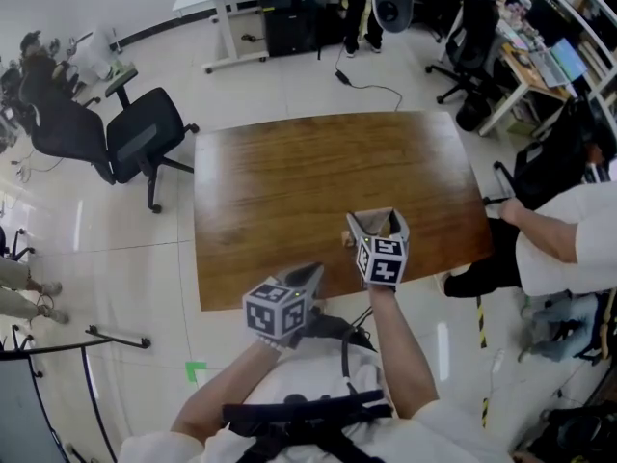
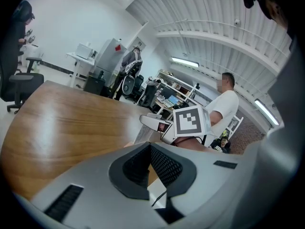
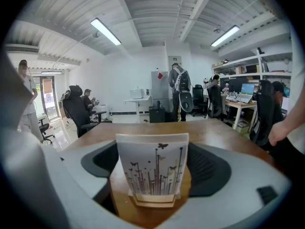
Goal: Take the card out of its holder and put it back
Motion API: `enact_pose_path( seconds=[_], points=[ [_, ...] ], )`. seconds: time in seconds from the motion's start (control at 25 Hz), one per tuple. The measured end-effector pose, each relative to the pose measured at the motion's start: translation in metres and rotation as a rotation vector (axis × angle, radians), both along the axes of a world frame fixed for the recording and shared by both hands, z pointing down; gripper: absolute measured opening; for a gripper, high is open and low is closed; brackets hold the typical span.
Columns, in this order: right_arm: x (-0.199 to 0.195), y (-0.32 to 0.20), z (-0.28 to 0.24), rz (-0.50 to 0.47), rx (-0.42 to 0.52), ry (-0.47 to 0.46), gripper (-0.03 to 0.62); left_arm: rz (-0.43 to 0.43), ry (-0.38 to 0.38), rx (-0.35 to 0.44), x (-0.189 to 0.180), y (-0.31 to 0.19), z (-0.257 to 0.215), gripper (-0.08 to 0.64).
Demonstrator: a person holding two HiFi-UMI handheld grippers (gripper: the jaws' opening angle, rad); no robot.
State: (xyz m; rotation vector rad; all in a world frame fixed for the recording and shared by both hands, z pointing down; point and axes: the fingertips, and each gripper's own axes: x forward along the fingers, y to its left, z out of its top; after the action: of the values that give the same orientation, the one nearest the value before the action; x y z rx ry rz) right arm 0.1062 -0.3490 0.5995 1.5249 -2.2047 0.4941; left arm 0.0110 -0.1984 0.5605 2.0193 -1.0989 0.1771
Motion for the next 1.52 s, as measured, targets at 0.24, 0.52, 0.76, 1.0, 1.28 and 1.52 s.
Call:
enact_pose_path(
  seconds=[0.24,0.52,0.76,1.0,1.28,1.52],
  points=[
    [0.0,-0.002,-0.017,-0.002,0.03,-0.012,0.469,-0.003,0.009,0.005,-0.002,0.001,-0.001,-0.009],
    [0.005,0.0,-0.048,0.014,0.063,-0.053,0.469,-0.006,0.022,0.022,-0.005,0.003,-0.006,-0.009],
    [0.012,0.013,-0.077,0.028,0.099,-0.071,0.468,0.008,0.029,0.04,-0.004,0.013,-0.013,-0.009],
    [0.018,0.039,-0.091,0.04,0.113,-0.084,0.468,0.017,0.02,0.054,-0.006,0.033,-0.017,-0.009],
    [0.023,0.088,-0.091,0.069,0.087,-0.09,0.468,0.034,-0.072,0.124,-0.014,0.059,-0.027,-0.009],
    [0.035,0.134,-0.094,0.104,0.084,-0.1,0.468,0.038,-0.098,0.158,-0.014,0.086,-0.033,-0.009]
  ],
)
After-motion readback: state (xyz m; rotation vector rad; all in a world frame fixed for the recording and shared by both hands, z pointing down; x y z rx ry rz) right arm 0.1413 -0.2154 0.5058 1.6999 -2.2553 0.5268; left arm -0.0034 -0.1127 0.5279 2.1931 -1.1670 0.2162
